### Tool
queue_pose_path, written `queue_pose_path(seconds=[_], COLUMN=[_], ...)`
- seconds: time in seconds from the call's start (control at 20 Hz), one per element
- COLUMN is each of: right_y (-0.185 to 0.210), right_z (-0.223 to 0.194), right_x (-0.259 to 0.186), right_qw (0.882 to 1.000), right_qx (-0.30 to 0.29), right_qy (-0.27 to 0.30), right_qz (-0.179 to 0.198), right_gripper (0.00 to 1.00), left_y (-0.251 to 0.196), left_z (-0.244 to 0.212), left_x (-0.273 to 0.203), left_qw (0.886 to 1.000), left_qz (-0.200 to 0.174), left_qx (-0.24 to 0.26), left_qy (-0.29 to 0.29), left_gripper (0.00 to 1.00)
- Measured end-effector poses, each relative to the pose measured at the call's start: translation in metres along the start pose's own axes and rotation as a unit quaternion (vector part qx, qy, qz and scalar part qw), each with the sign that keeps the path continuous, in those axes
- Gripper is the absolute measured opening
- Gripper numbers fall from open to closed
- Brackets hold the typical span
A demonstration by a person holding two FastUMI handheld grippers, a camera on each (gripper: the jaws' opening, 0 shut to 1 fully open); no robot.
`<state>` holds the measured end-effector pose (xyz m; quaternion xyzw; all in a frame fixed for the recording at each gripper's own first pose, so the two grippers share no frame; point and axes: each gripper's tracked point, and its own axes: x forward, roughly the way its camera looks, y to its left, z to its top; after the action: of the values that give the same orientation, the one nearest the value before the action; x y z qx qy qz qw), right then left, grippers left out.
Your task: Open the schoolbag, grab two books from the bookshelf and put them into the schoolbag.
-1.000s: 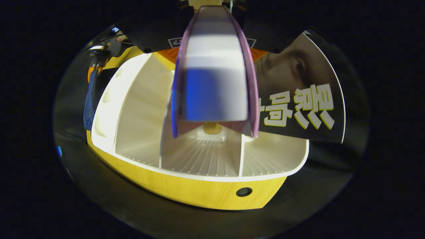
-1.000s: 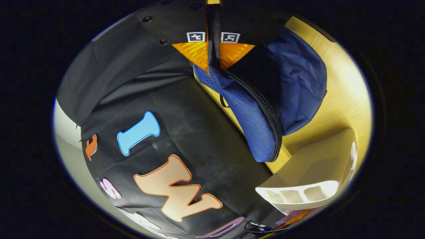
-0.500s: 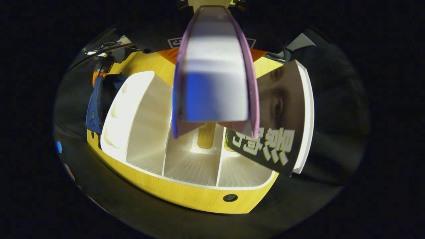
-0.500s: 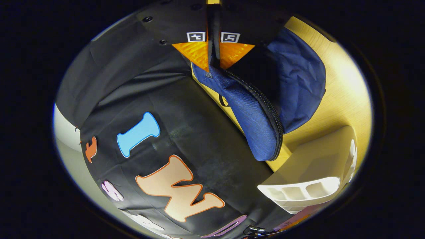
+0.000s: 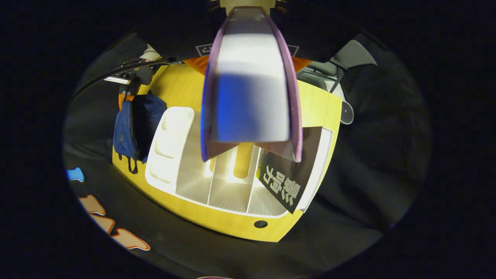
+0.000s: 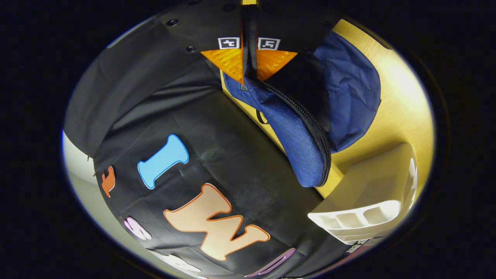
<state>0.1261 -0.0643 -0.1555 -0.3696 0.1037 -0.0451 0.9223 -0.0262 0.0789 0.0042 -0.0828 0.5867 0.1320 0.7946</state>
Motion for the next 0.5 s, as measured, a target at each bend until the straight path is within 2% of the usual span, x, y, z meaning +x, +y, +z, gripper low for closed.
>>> queue_pose_path(seconds=[0.3,0.5], right_y=[-0.001,-0.005], right_z=[-0.002,-0.005], right_x=[0.001,0.003], right_qw=[1.0,0.999], right_qx=[0.012,0.037], right_qy=[0.001,0.004], right_qz=[0.011,0.02], right_gripper=[0.03,0.01], left_y=[-0.031,-0.071], left_z=[-0.045,-0.068], left_x=[-0.036,-0.039], left_qw=[0.999,0.996], left_qz=[-0.036,-0.09], left_qx=[0.003,0.01], left_qy=[-0.017,-0.021], left_gripper=[0.4,0.4])
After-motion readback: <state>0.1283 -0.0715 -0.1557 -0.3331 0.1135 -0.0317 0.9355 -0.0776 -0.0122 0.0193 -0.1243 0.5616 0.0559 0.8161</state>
